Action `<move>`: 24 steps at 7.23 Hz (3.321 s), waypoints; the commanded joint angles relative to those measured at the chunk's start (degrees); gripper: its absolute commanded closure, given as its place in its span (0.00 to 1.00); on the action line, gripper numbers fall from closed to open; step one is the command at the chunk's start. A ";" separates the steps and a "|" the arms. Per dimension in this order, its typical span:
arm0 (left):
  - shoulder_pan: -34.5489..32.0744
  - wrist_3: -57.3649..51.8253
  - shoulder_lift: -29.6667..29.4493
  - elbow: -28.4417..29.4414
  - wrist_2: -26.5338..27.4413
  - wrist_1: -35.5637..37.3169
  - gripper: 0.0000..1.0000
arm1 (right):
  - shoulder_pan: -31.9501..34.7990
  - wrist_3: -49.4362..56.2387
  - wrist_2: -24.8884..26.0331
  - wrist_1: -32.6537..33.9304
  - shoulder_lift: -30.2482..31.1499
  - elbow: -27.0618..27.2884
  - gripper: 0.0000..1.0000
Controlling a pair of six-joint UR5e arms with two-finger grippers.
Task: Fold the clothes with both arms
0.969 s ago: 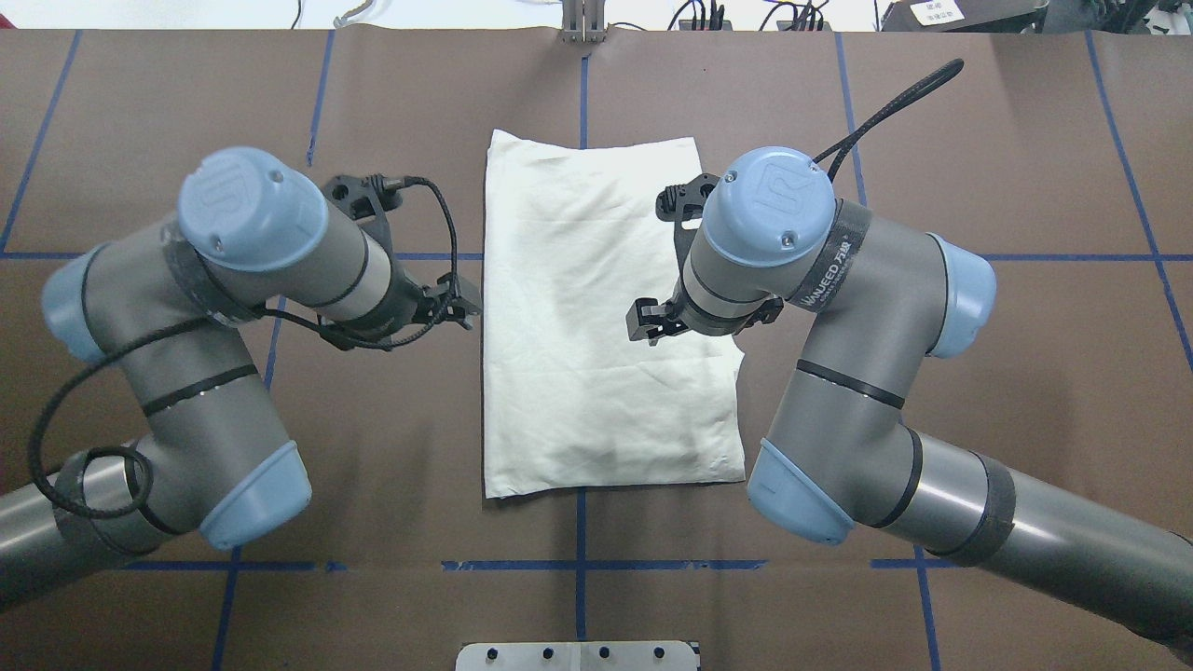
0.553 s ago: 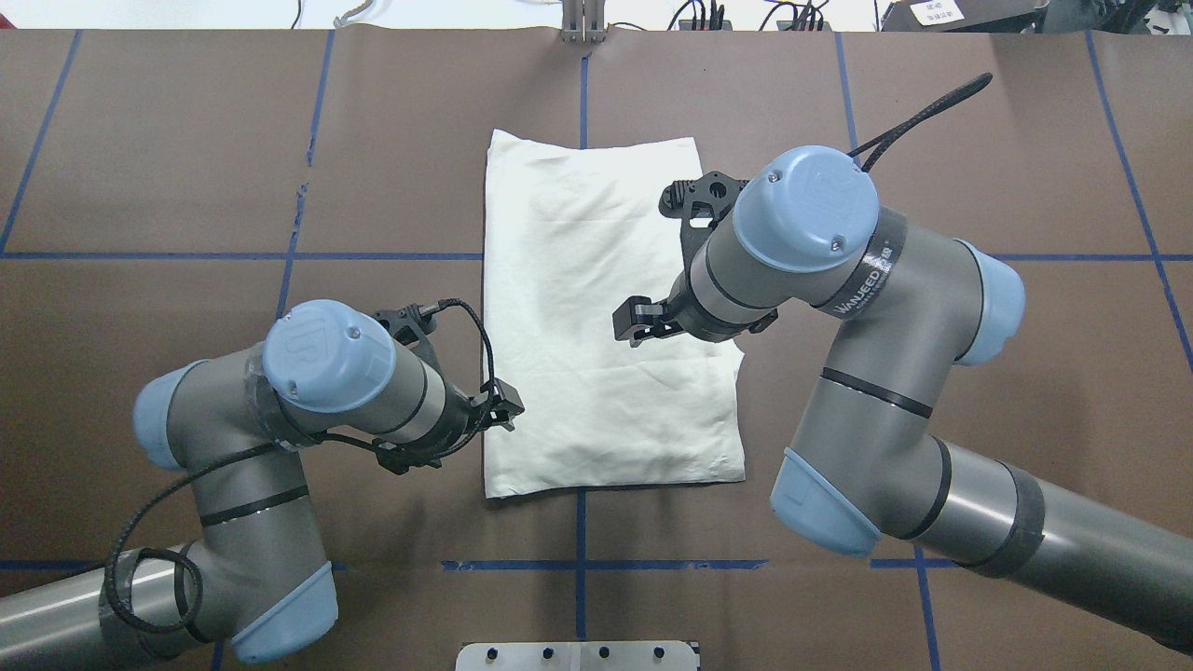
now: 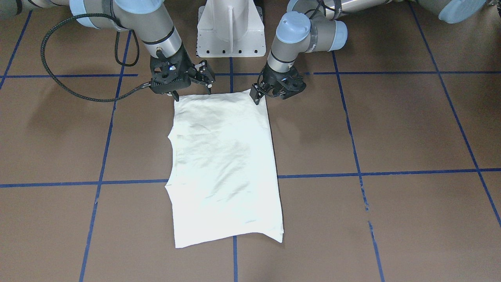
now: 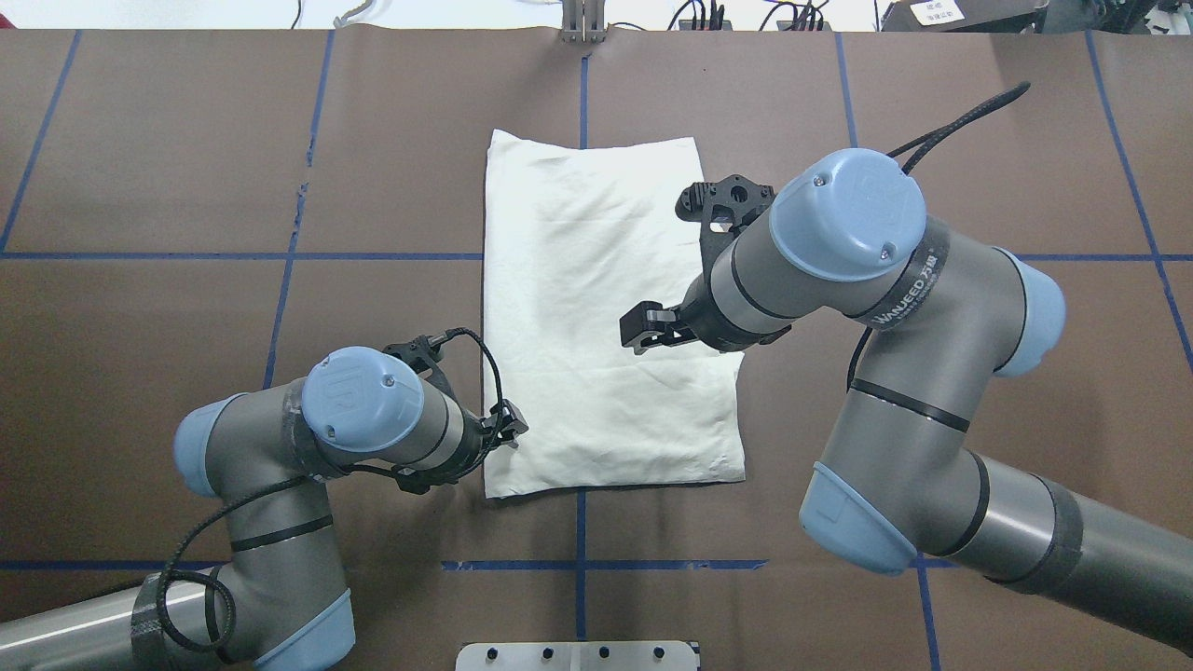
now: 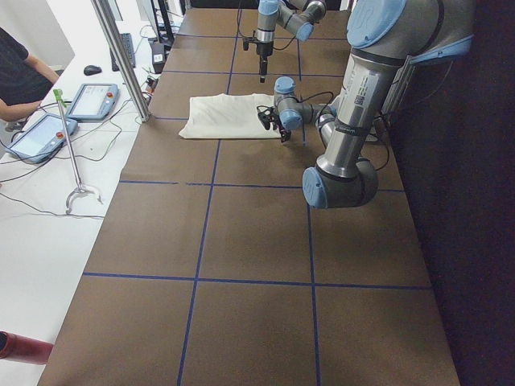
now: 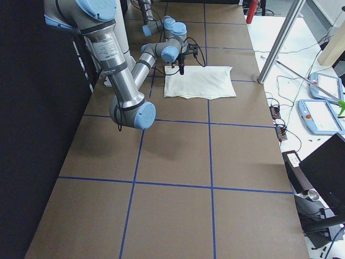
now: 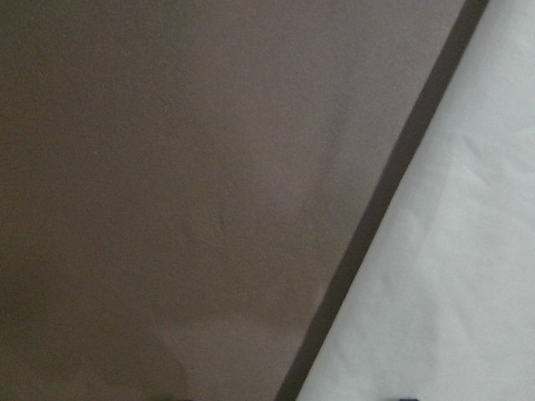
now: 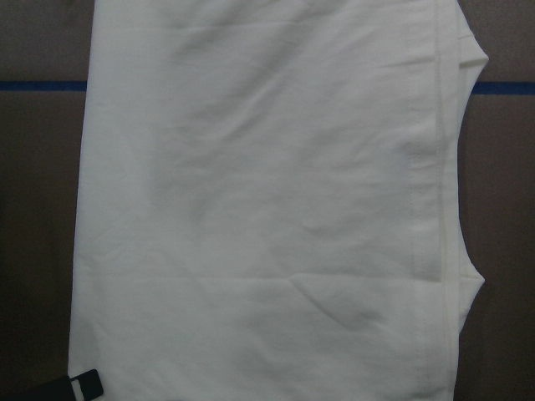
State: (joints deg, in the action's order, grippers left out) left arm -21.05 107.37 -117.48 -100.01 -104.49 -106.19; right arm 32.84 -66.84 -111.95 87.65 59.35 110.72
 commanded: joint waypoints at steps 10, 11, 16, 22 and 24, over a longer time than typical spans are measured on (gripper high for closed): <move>3.12 4.42 -0.74 -0.28 0.69 0.46 0.29 | 0.39 -0.13 -0.99 0.06 0.15 0.11 0.00; 3.12 4.51 -0.82 -0.36 0.69 0.46 0.36 | 0.39 -0.05 -0.99 0.06 0.15 0.02 0.00; 3.12 4.16 -0.74 -1.15 1.04 0.46 1.00 | 0.47 -0.13 -1.16 0.06 1.37 0.37 0.00; 3.12 3.28 0.23 -7.84 0.51 3.71 1.00 | -10.39 -40.24 8.11 -10.68 11.80 0.73 0.00; 3.12 3.37 0.23 -7.75 0.51 3.71 1.00 | -14.10 -40.74 10.87 -11.10 12.28 -0.67 0.00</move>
State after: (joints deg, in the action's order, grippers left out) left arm -17.91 110.72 -117.24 -107.75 -103.97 -102.49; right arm 21.35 -106.25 -103.26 77.50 70.96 111.08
